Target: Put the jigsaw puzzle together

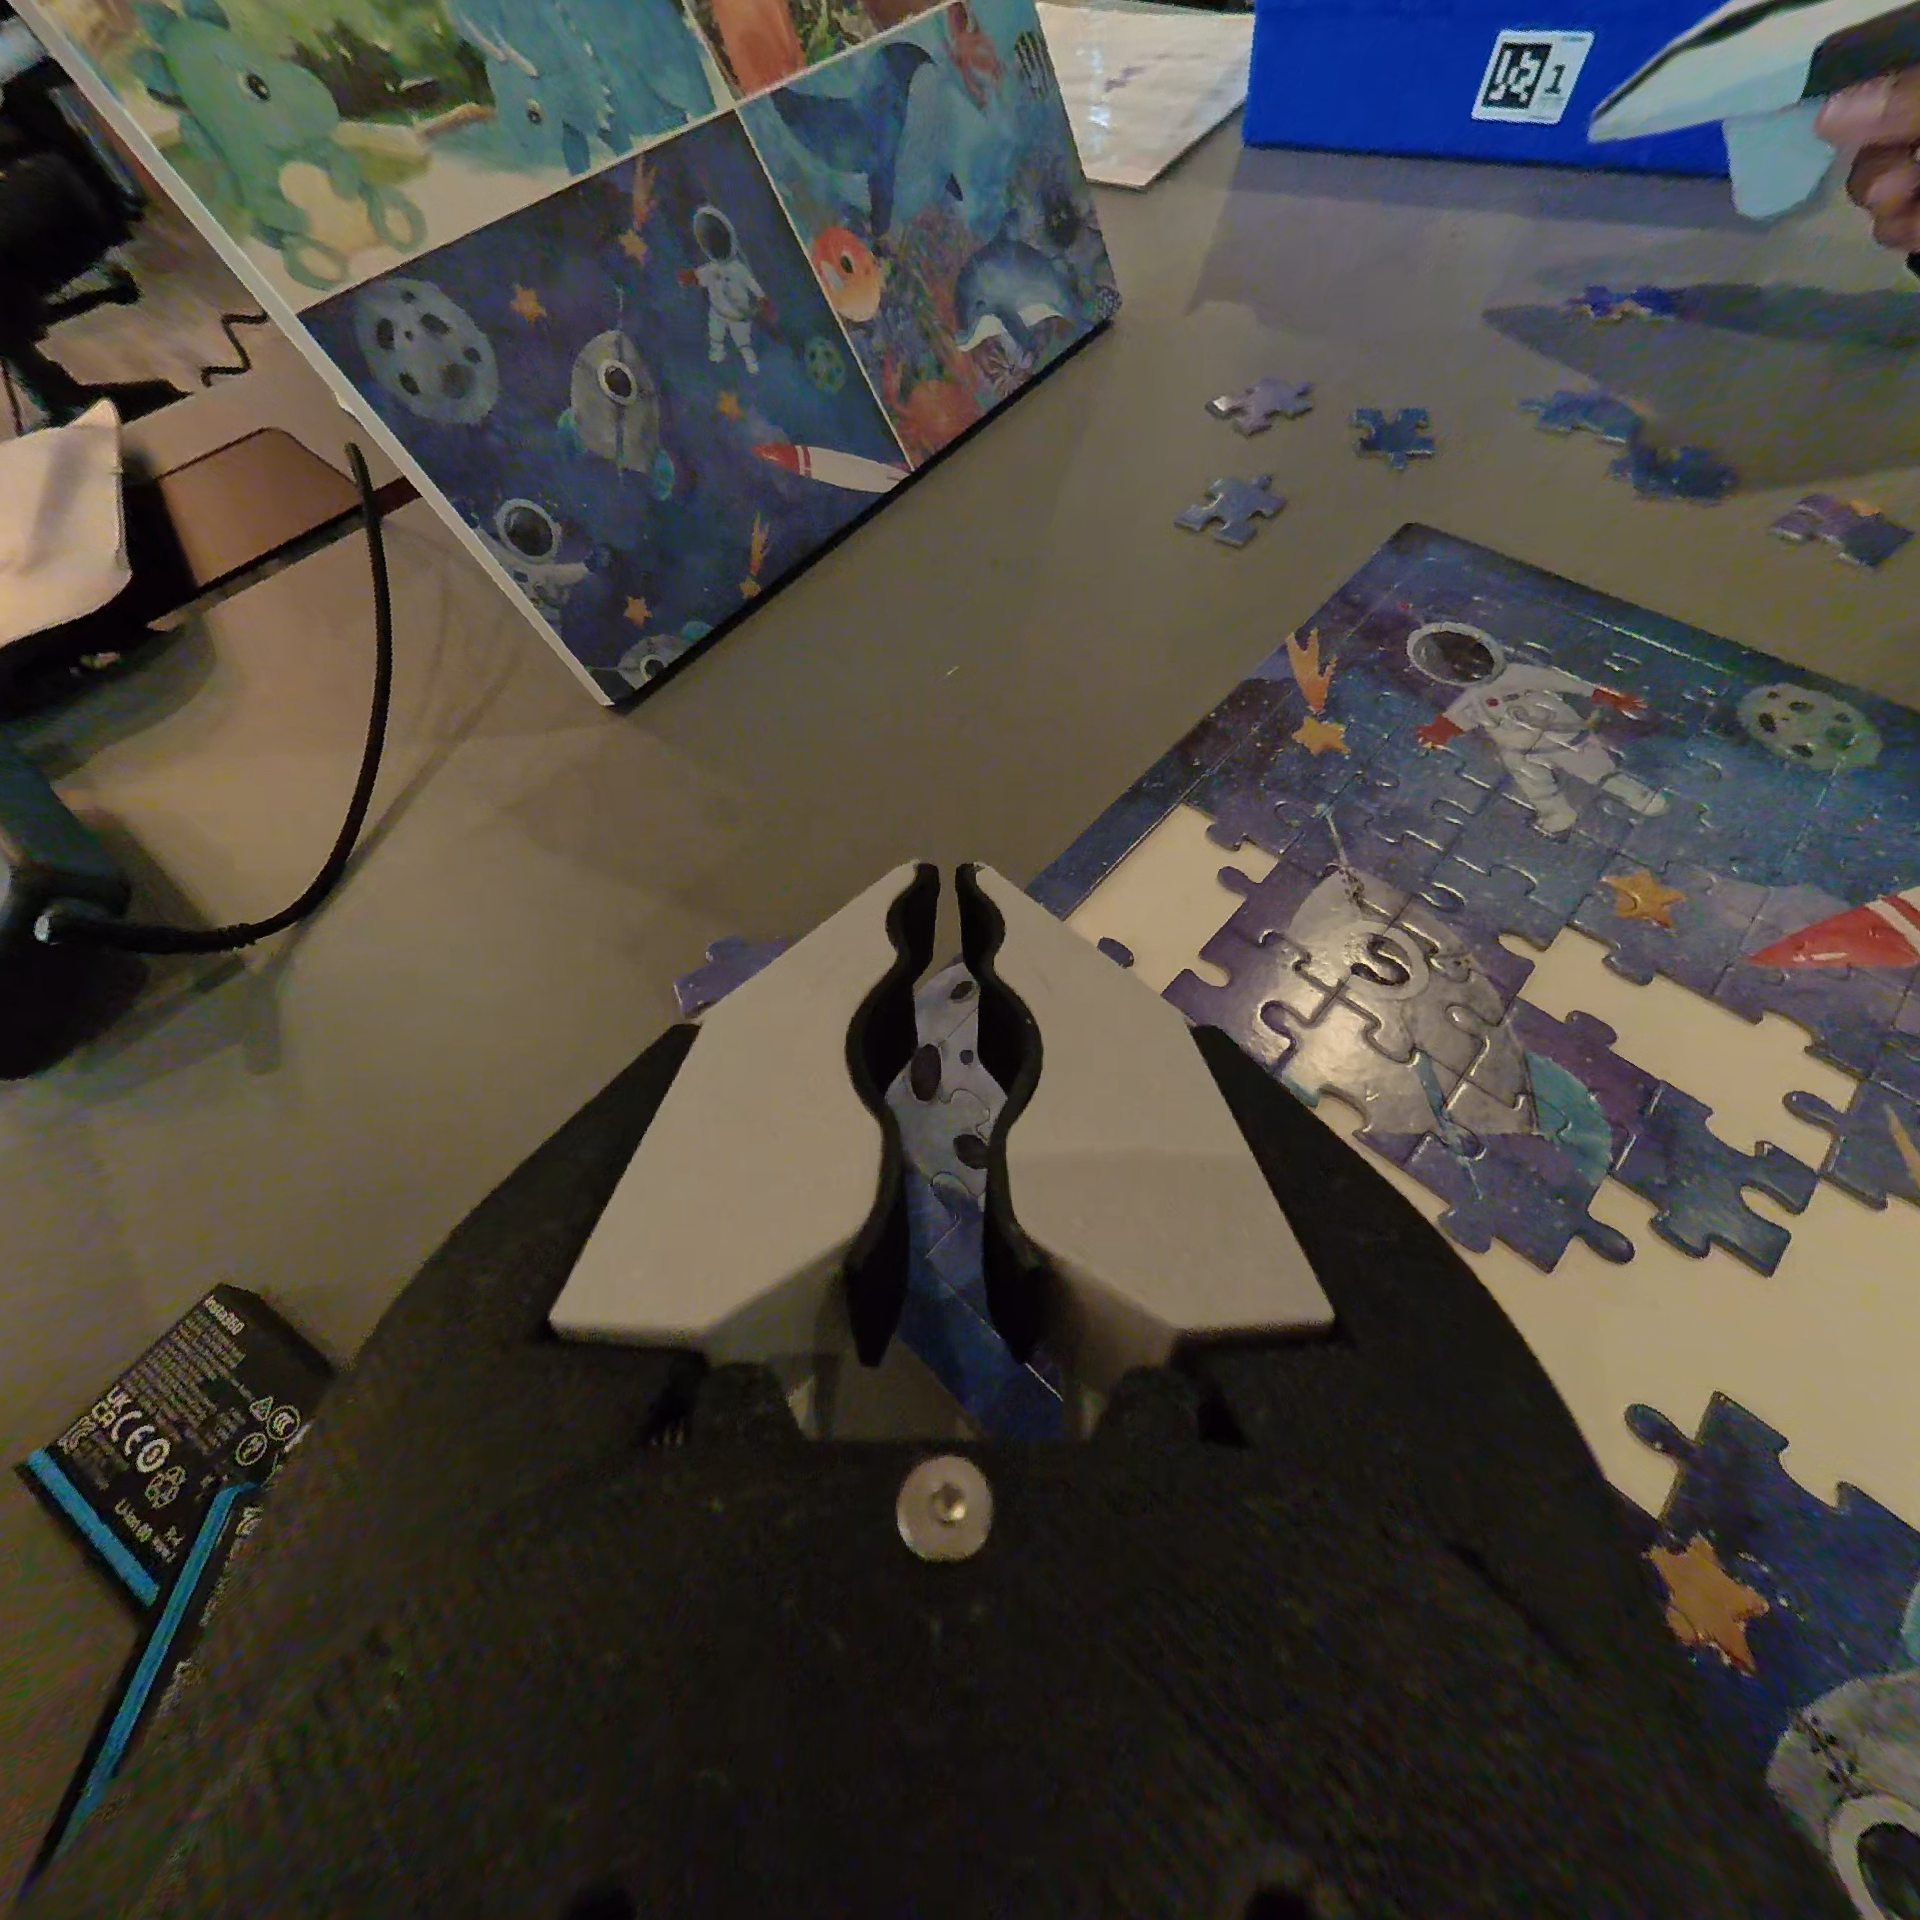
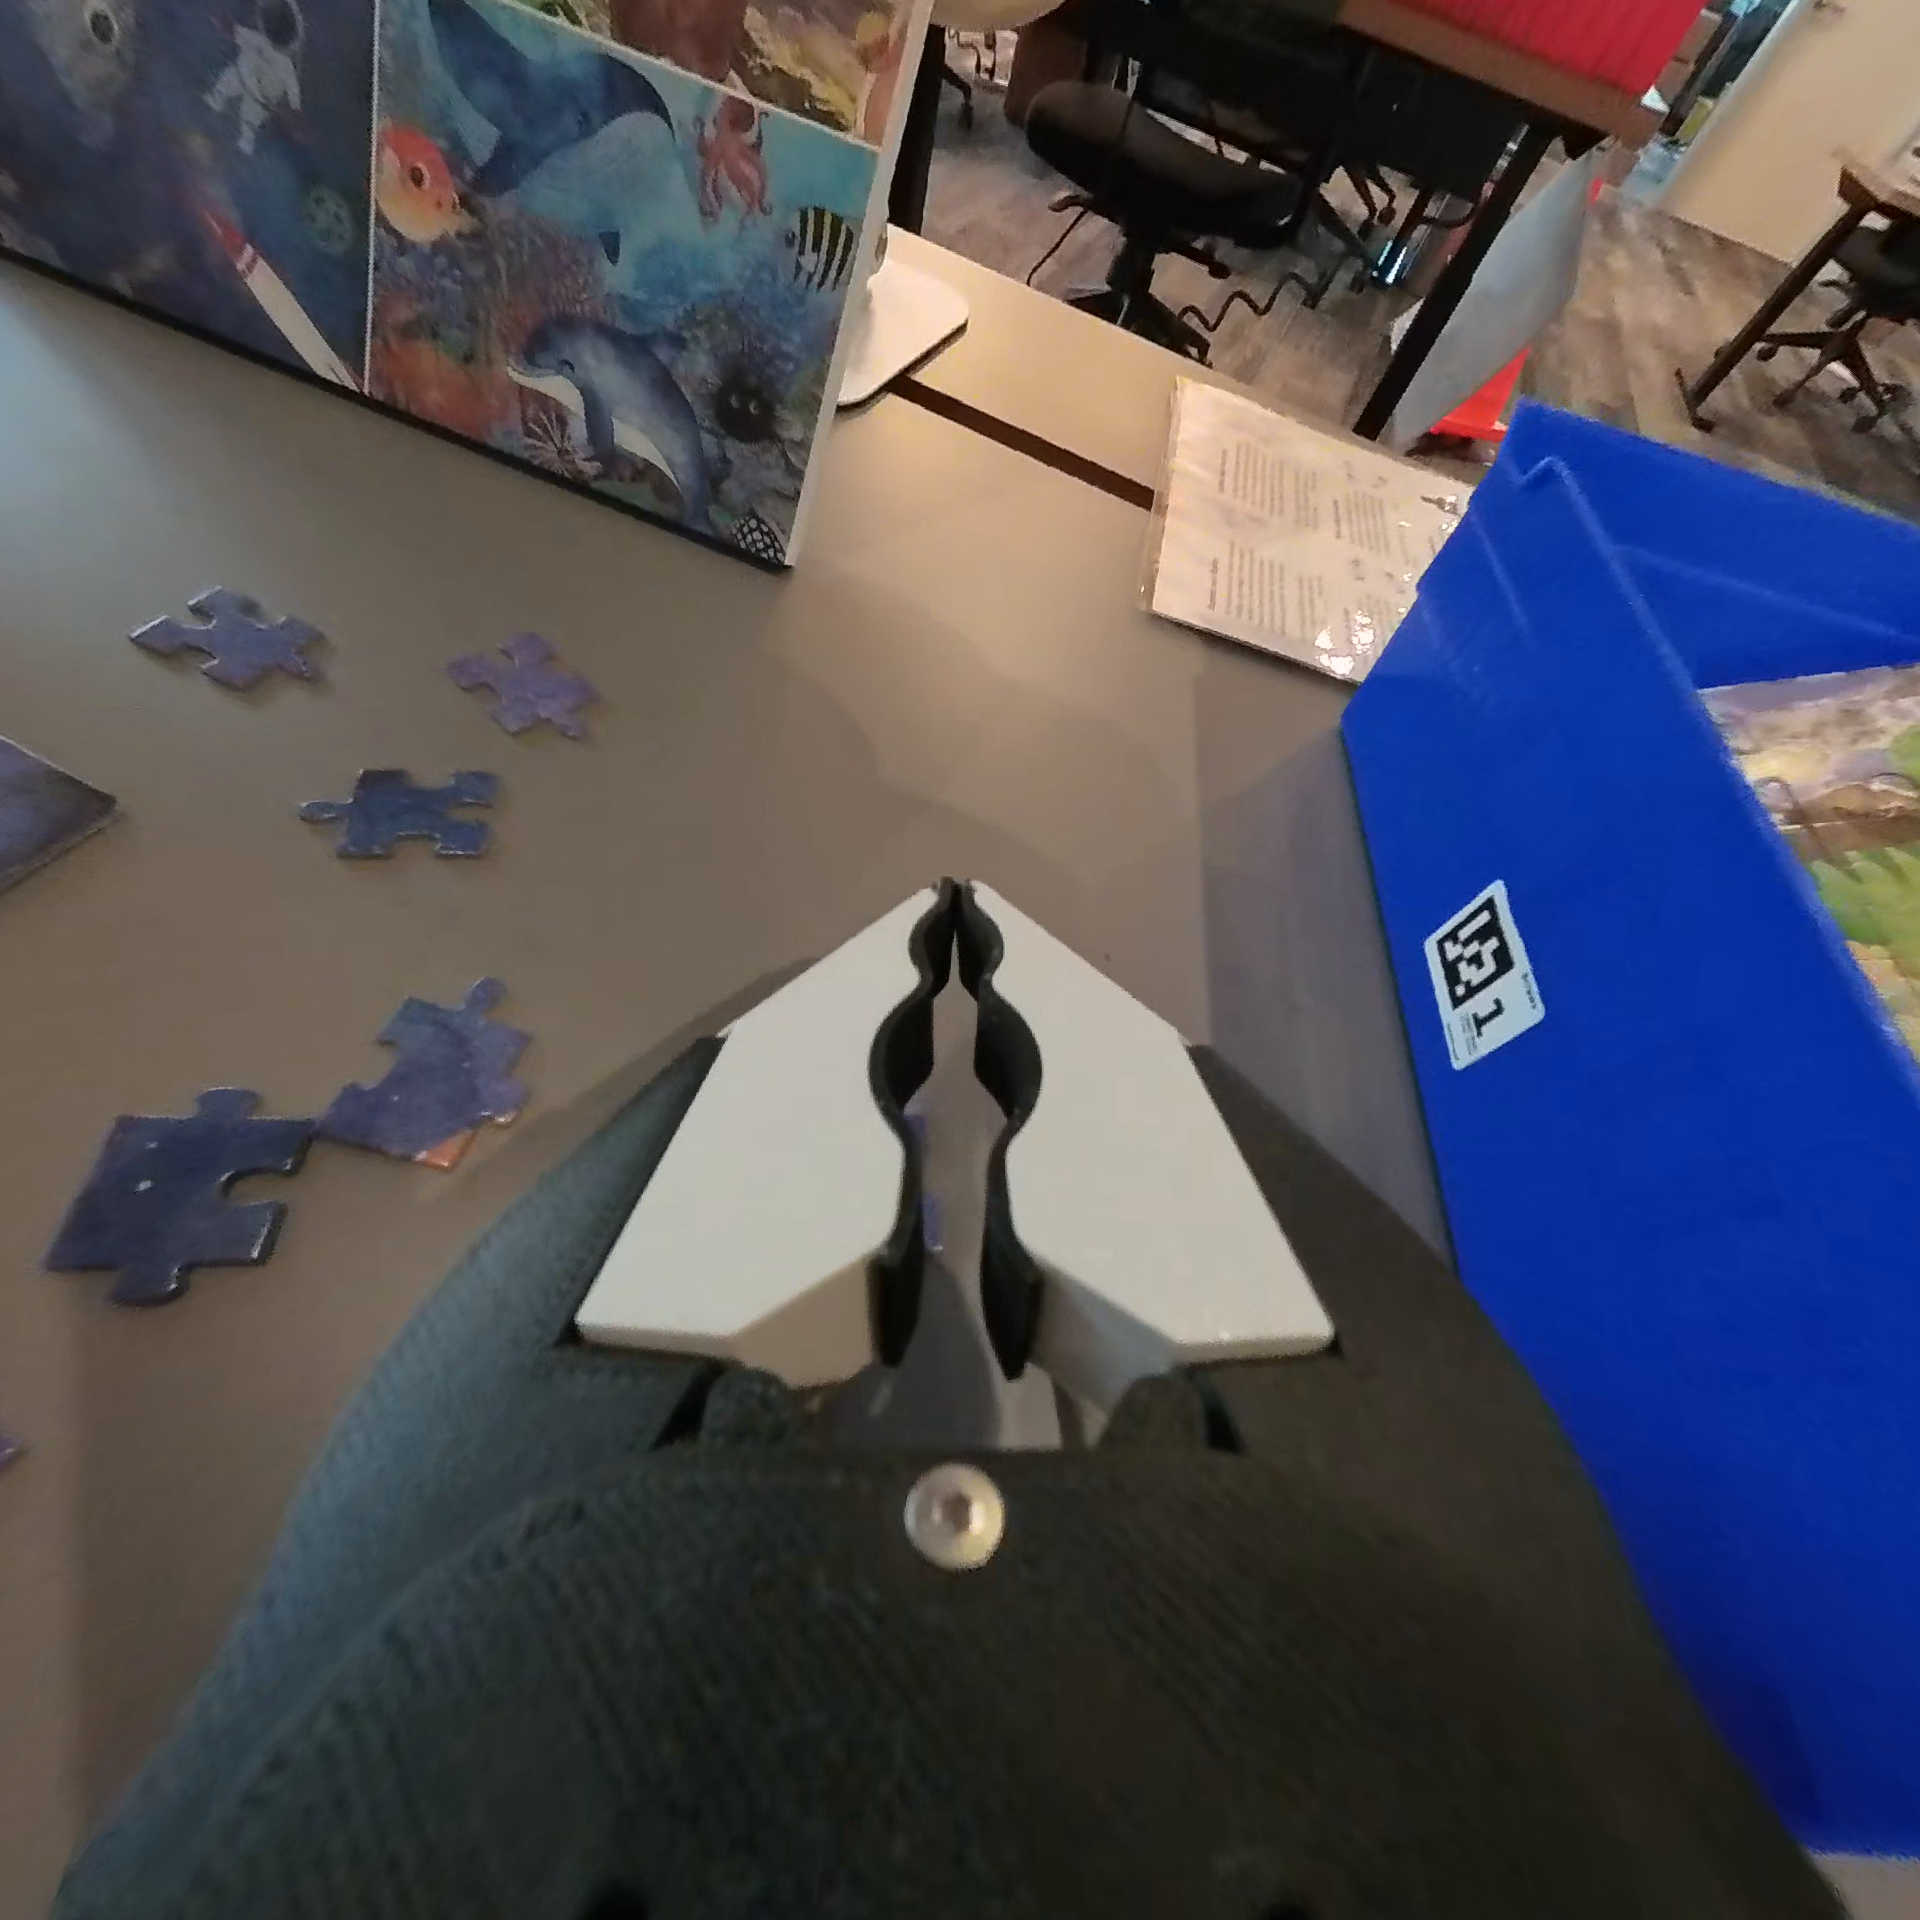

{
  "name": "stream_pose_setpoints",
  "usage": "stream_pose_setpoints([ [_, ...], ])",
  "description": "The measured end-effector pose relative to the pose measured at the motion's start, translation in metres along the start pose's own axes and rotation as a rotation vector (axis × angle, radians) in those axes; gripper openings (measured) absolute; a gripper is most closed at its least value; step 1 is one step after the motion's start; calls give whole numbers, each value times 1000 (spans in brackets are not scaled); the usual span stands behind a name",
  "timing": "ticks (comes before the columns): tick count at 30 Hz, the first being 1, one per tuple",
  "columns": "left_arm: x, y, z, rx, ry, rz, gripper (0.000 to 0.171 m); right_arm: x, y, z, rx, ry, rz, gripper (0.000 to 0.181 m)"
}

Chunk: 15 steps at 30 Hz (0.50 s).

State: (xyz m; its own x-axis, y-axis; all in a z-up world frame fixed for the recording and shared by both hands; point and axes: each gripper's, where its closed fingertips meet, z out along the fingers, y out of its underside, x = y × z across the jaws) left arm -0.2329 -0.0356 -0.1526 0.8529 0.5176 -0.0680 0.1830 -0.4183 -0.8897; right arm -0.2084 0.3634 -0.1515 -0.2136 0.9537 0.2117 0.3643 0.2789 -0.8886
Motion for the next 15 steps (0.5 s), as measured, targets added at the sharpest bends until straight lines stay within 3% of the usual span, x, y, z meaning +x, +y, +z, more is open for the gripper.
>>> stream_pose_setpoints([
  [6,1,1,0,-6,11,-8,2,1,-5,-2,27,9,7,0],
  [15,2,4,3,-22,9,7,3,16,-38,-24,248,63,87,0],
])
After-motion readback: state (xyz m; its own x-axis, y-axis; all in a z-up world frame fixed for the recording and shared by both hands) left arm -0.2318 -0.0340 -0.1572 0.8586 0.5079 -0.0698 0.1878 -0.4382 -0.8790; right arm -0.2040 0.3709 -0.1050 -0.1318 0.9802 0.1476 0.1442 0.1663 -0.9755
